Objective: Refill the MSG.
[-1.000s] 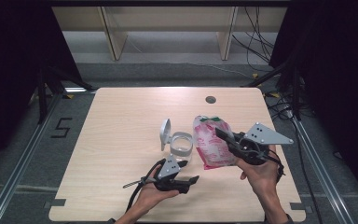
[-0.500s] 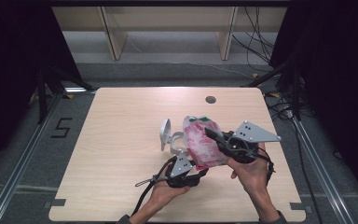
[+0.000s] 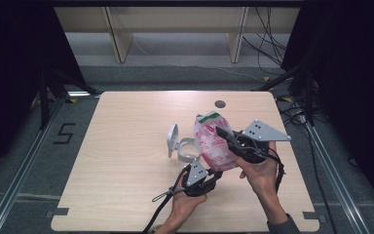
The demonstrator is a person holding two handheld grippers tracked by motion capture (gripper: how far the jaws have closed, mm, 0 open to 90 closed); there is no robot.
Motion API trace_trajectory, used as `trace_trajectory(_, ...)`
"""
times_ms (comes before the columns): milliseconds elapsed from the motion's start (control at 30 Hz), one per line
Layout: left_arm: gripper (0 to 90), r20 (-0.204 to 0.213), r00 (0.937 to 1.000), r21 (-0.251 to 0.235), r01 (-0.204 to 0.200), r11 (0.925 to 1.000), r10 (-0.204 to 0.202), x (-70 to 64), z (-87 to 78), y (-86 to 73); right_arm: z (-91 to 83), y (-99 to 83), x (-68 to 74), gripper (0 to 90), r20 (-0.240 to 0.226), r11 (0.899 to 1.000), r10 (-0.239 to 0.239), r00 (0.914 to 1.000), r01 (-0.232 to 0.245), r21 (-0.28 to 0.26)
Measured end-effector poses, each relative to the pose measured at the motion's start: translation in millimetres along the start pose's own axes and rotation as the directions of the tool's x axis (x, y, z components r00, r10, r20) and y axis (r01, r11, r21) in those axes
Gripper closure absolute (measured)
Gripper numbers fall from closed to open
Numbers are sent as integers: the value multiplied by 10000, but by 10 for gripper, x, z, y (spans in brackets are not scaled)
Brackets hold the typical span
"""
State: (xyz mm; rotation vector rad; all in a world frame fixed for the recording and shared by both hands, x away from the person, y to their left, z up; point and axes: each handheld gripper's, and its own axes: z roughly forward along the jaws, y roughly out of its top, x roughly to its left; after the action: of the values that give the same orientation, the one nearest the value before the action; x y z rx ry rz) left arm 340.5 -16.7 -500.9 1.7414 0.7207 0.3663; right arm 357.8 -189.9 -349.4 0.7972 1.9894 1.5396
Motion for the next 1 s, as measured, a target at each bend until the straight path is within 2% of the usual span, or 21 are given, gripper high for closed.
trace_trajectory(33,757,-102,9998,-103,158,9998,-159,-26,9,-14,22,1,-24,900,-23,9996,-218,9998,217,-167)
trace_trajectory(67,758,-102,9998,-103,158,9998,-159,-26,9,-14,22,1,-24,900,-23,9996,-218,9998,217,-167)
trace_trajectory(100,759,-131,9998,-132,150,9998,-151,-28,7,-18,27,-1,-28,900,-42,10000,36,10000,-36,-68)
trace_trajectory(200,760,-300,9995,-173,29,9998,-34,-49,2,-30,46,0,-43,900,-53,9999,-43,10000,42,-139)
trace_trajectory(267,763,-529,9986,-124,-45,9999,38,-43,4,-33,64,3,-32,900,-72,9999,99,9999,-99,-57)
trace_trajectory(300,764,-565,9984,-277,-17,9996,2,-44,19,-40,86,10,-18,900,-70,9996,266,9996,-266,18)
trace_trajectory(467,770,-849,9964,-308,-98,9995,72,-86,37,-42,140,36,14,900,-149,9998,170,9997,-169,40)
trace_trajectory(500,771,-822,9966,-299,-48,9995,24,-88,43,-42,147,42,5,900,-127,10000,15,9999,-14,72)
trace_trajectory(533,771,-838,9965,-323,-57,9995,30,-86,47,-41,159,44,23,900,-117,9995,322,9994,-321,73)
trace_trajectory(567,772,-803,9968,-515,8,9987,-49,-85,67,-45,163,54,31,900,-151,9995,259,9996,-256,197)
trace_trajectory(600,773,-831,9965,-476,48,9989,-87,-88,68,-45,176,63,28,900,-36,9999,-44,10000,44,141)
trace_trajectory(667,774,-897,9959,-405,33,9992,-69,-97,73,-43,199,71,44,900,-51,9998,-35,10000,36,211)
trace_trajectory(700,774,-918,9958,-413,23,9991,-61,-104,77,-44,230,73,46,900,63,9997,-183,9998,183,138)
trace_trajectory(867,775,-923,9955,-492,187,9986,-232,-114,112,-63,291,75,27,900,-25,9992,-167,9999,168,361)
trace_trajectory(933,776,-940,9950,-516,294,9982,-342,-121,128,-68,302,71,33,900,160,9985,120,9998,-128,525)
trace_trajectory(967,777,-892,9955,-555,281,9981,-330,-119,141,-70,312,73,11,900,53,9985,1,10000,-4,556)
trace_trajectory(1000,778,-942,9949,-479,307,9984,-352,-126,143,-66,320,75,4,900,152,9978,58,9999,-68,657)
